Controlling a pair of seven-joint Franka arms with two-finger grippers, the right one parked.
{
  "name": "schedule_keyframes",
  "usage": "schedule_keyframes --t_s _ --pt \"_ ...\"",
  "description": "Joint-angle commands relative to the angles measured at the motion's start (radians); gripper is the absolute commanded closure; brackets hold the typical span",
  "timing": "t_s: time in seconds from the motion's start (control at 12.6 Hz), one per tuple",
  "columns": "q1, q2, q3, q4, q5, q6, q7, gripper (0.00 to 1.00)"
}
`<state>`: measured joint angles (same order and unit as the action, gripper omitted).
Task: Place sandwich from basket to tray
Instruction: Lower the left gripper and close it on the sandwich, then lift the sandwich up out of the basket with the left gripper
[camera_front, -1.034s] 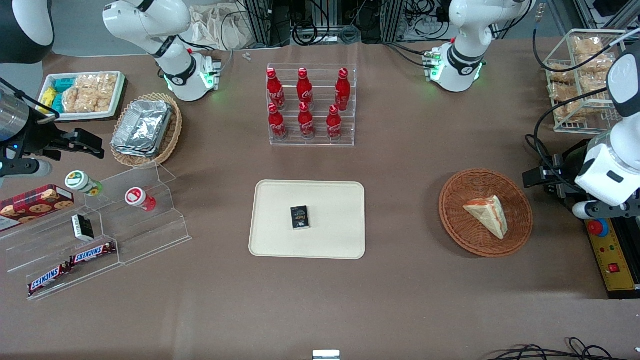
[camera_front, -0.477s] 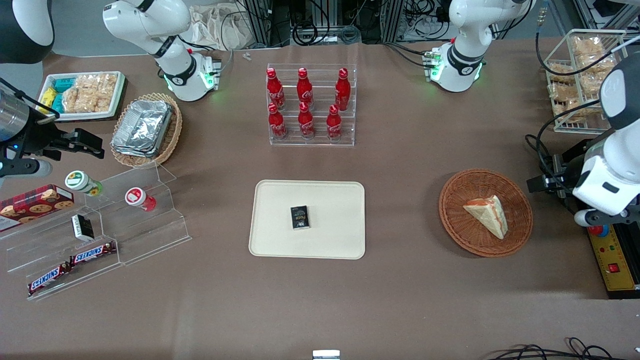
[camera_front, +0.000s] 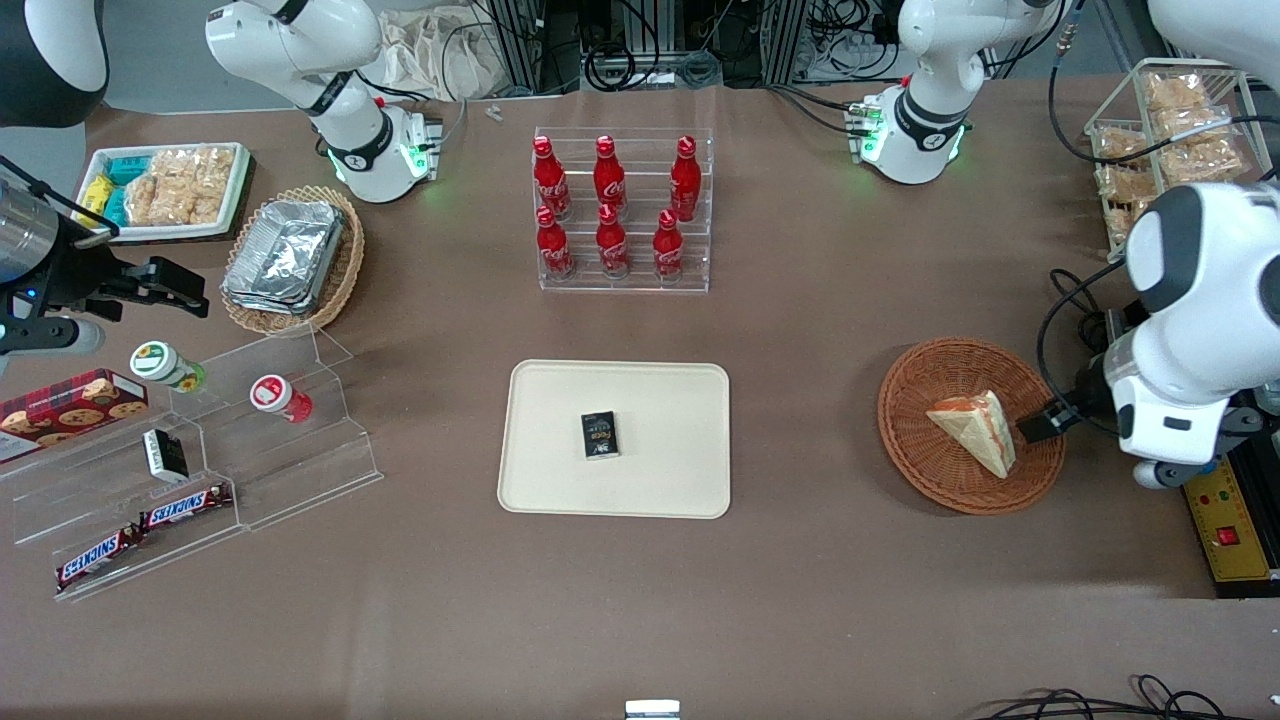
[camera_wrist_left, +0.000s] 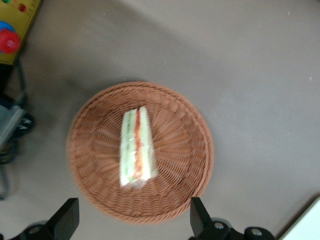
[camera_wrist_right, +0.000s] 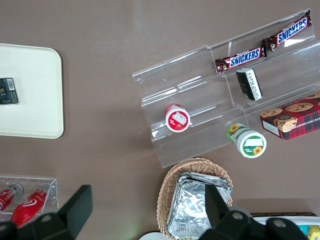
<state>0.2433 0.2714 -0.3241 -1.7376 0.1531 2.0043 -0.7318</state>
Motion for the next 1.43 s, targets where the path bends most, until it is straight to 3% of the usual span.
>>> schedule_keyframes --t_s 0.0,0.56,0.95,1.03,1.11,1.19,1.35 --pt "0.013 -0.014 0.002 -0.159 -0.006 0.178 -0.131 0.0" --pt "0.028 0.052 0.033 -0.33 0.002 0.389 -0.173 0.0" --pt "0.027 0.089 0.057 -0.349 0.003 0.396 -0.167 0.0" --pt "0.027 0.101 0.057 -0.343 0.003 0.409 -0.169 0.06" --pt "0.027 0.106 0.057 -0.339 0.002 0.41 -0.175 0.59" --pt "0.027 0.106 0.057 -0.339 0.002 0.41 -0.175 1.0" --pt "0.027 0.112 0.057 -0.335 0.002 0.41 -0.175 1.0"
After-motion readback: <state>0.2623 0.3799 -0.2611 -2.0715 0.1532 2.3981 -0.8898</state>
